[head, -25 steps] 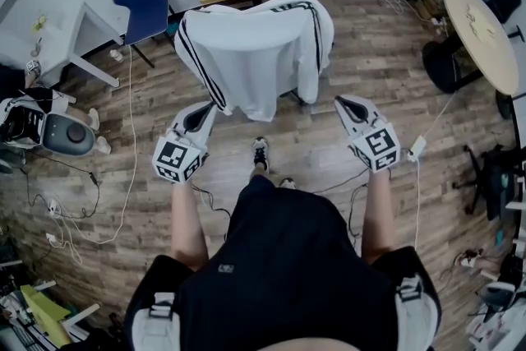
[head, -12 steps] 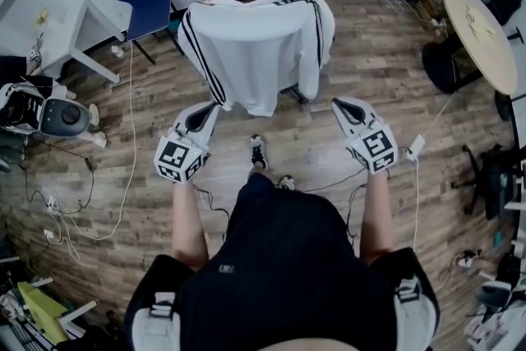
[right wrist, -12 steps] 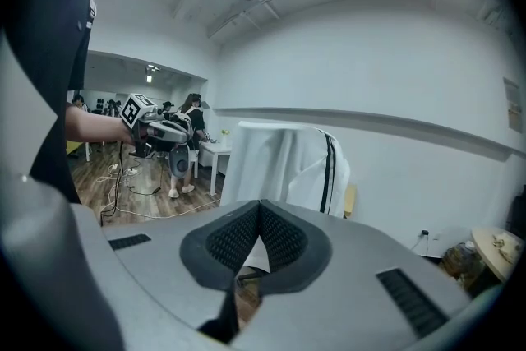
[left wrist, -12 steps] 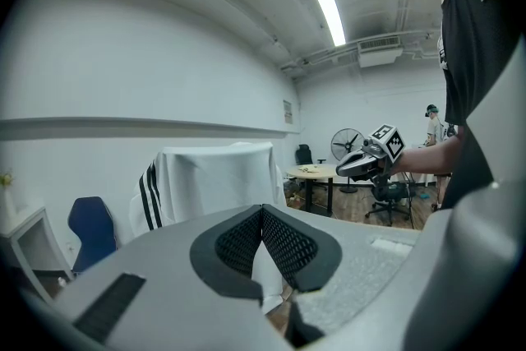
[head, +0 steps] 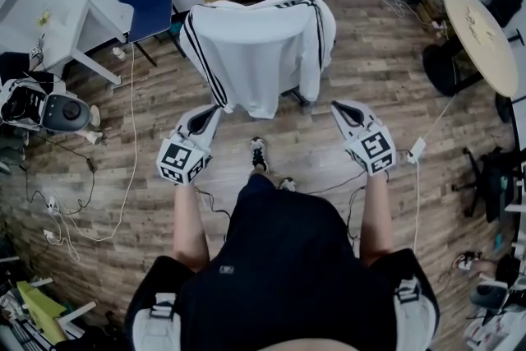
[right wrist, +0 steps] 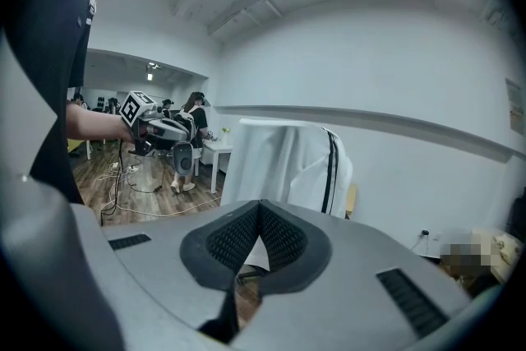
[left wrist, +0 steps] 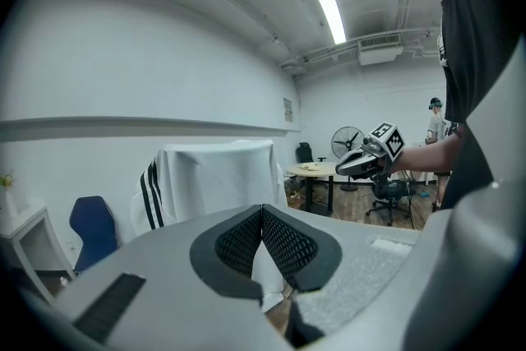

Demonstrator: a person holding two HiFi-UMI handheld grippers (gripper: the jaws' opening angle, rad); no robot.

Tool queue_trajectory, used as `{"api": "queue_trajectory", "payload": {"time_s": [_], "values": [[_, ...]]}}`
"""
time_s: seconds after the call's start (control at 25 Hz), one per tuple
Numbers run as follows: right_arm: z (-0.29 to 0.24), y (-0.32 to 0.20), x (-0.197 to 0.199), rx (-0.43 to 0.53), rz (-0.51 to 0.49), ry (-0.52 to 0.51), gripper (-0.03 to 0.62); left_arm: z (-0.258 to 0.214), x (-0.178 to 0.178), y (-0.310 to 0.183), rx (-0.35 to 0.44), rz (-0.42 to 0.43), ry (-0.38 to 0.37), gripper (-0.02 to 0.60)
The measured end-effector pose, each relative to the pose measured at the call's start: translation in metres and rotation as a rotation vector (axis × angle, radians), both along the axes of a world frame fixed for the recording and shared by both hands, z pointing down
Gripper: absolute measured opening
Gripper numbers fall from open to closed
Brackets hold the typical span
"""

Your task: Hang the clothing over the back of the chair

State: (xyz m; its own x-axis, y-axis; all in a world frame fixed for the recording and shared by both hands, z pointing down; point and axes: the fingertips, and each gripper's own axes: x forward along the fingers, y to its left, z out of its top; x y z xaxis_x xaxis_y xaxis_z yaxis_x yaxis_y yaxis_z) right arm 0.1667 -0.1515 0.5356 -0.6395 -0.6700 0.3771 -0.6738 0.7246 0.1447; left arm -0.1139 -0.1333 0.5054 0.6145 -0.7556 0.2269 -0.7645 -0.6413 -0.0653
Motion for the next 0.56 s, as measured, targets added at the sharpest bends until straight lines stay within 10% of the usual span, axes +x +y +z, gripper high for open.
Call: {"api": "queue_trajectory", "payload": {"time_s": [0.56], "values": [[0.001, -0.018, -0.010, -0.008, -0.006, 0.013, -0.003, -0.002, -0.012, -0.016, 0.002, -0.015, 0.008, 0.002]]}}
